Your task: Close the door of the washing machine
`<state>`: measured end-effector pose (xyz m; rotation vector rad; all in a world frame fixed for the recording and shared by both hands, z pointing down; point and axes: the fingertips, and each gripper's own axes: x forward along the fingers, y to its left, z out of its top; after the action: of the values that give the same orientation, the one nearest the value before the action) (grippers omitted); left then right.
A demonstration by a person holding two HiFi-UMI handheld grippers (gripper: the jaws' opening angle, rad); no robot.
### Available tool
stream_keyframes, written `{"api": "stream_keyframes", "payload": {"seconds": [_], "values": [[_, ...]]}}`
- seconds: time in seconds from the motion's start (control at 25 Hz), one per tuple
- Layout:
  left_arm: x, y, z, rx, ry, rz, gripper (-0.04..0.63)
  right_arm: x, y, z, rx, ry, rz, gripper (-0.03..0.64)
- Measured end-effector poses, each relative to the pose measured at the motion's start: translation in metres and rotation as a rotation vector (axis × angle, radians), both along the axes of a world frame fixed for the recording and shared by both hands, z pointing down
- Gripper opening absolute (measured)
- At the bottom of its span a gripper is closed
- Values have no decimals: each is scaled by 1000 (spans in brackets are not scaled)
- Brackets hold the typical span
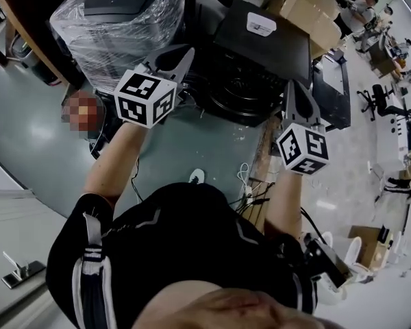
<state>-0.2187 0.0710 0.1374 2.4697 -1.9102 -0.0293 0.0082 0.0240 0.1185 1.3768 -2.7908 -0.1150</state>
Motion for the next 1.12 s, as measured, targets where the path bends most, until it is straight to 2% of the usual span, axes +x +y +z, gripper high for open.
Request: {"api": "stream_keyframes", "payload": {"seconds": [0.16,0.32,0.64,0.8,1.12], "values": [[5,-43,7,-31,-21,-13,3,2,-42,2,-5,-9,-24,3],[14,-79,12,-60,-77,-14,3,10,-75,4,-13,-11,-36,3],[43,-133,13,-67,-81,33,5,26,-134,21,-43,-9,-46,4],[40,-148,19,-82,-91,35,5,24,-145,28,-57,-19,-56,4],[16,-181,34,-86,-95,70,5,-4,-161,37,-57,25,-39,5]]}}
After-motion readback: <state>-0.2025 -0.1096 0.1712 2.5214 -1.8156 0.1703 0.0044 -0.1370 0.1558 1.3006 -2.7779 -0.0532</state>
